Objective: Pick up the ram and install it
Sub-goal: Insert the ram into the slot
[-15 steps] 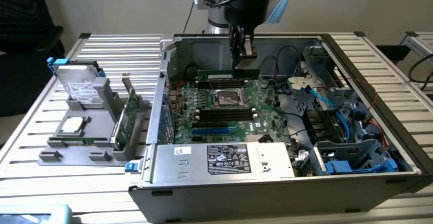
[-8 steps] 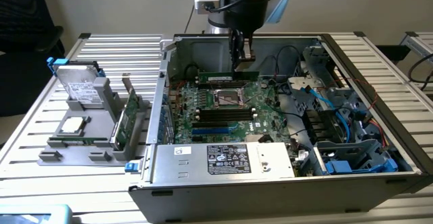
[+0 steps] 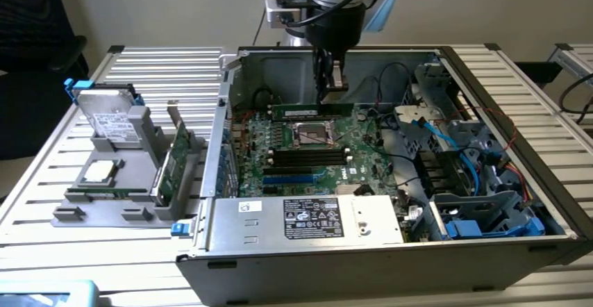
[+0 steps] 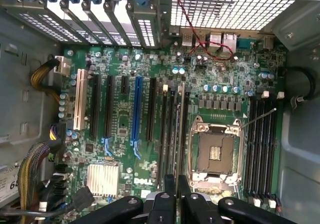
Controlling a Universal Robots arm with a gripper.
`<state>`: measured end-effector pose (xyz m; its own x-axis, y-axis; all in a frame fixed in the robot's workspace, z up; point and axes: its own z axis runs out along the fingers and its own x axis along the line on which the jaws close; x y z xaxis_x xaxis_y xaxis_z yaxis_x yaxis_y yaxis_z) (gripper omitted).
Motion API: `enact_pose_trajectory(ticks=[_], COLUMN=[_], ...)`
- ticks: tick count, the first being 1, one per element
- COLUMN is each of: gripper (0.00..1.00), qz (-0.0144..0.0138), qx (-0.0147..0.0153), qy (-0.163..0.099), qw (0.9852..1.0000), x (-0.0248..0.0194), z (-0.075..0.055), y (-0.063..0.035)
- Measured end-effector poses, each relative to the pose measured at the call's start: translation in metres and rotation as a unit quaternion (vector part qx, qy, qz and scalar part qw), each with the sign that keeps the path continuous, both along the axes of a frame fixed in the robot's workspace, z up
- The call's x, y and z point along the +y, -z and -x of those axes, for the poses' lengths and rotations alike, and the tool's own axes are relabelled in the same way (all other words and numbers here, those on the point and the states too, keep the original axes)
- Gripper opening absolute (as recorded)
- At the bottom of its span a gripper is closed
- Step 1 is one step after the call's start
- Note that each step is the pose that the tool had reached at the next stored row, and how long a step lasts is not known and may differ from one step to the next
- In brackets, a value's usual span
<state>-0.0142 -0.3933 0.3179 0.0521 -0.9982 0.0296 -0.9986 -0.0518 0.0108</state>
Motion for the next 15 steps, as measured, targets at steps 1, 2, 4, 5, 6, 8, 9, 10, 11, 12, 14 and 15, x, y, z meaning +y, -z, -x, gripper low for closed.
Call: enact_pose_trajectory(ticks=[1, 2, 4, 5, 6, 8, 9, 10, 11, 12, 14, 15], gripper=[0.14, 0.14, 0.14, 0.14, 0.14, 0.14, 0.14, 0.14, 0.14, 0.14, 0.14, 0.14], qz=[0.0001, 0.0002, 0.0007, 0.001, 0.0014, 0.0029, 0.0035, 0.0046, 0.006, 0.0075, 0.0112, 0.0139], qx=[0.0, 0.0, 0.0, 0.0, 0.0, 0.0, 0.0, 0.0, 0.0001, 0.0003, 0.0005, 0.0007], qy=[0.0, 0.0, 0.0, 0.0, 0.0, 0.0, 0.0, 0.0, 0.0, 0.0, 0.0, 0.0], qw=[1.0, 1.0, 1.0, 1.0, 1.0, 1.0, 1.0, 1.0, 1.0, 1.0, 0.9999, 0.9999], x=[-0.0001, -0.0001, -0.0001, -0.0001, -0.0001, -0.0001, -0.0001, -0.0001, 0.0, 0.0, -0.0001, -0.0001], z=[0.0, 0.0, 0.0, 0.0, 0.0, 0.0, 0.0, 0.0, 0.0, 0.0, 0.0, 0.0], y=[0.001, 0.0022, 0.0053, 0.007, 0.0085, 0.0107, 0.0115, 0.0122, 0.0128, 0.0134, 0.0146, 0.0152])
